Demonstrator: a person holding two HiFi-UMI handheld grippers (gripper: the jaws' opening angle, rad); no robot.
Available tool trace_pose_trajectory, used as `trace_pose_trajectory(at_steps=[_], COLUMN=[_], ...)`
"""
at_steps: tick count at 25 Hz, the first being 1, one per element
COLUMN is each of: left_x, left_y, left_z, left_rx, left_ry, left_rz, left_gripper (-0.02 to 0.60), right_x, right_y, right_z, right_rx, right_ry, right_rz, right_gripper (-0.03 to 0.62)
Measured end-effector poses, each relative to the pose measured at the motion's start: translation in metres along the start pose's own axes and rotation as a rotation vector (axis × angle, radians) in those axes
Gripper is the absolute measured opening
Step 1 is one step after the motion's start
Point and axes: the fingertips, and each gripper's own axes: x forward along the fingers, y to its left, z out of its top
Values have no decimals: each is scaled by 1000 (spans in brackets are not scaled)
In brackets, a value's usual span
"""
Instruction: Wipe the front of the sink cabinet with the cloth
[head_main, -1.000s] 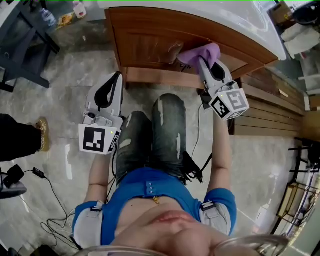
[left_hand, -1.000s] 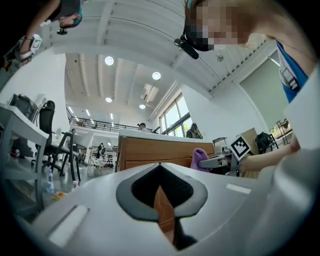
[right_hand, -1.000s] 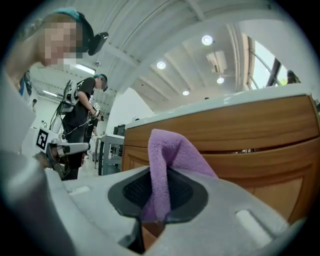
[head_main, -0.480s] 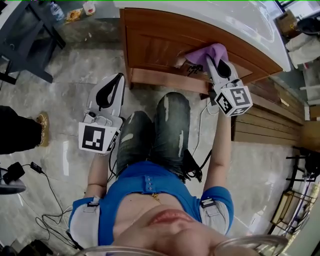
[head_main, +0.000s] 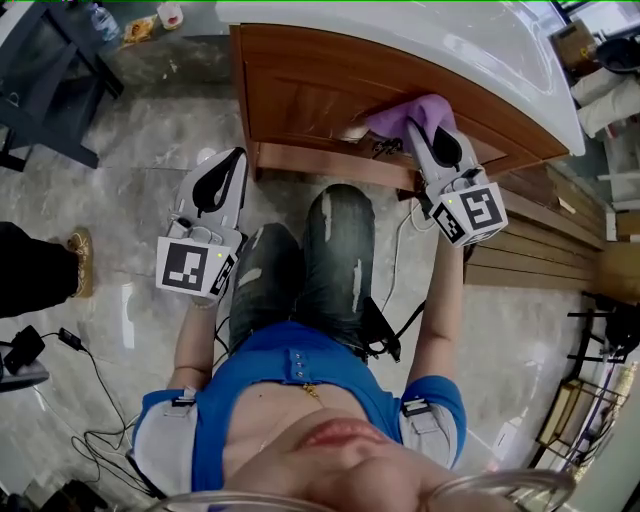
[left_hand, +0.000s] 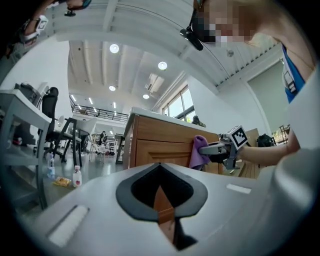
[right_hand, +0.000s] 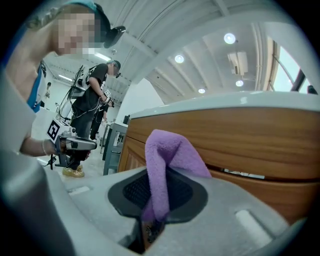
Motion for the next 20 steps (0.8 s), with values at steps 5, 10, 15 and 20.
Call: trace_pose_trajectory(at_steps=[5, 10, 15, 20], left_x=[-4, -11, -17, -22], left_y=[-1, 0, 1, 2], left_z=[2, 1, 2, 3], left_rx=[-4, -13, -19, -24], left_ry=[-1, 1, 4, 3], left_rz=[5, 20, 26, 36], left_gripper=[0, 0, 0, 0], right_x=[9, 24, 39, 54], right_y=[8, 24, 39, 55], right_z=[5, 11, 17, 22], right_rx=[4, 4, -10, -27], right_ry=[-11, -27, -35, -34], right_rz=[19, 64, 94, 116], right_gripper=[55, 55, 54, 54])
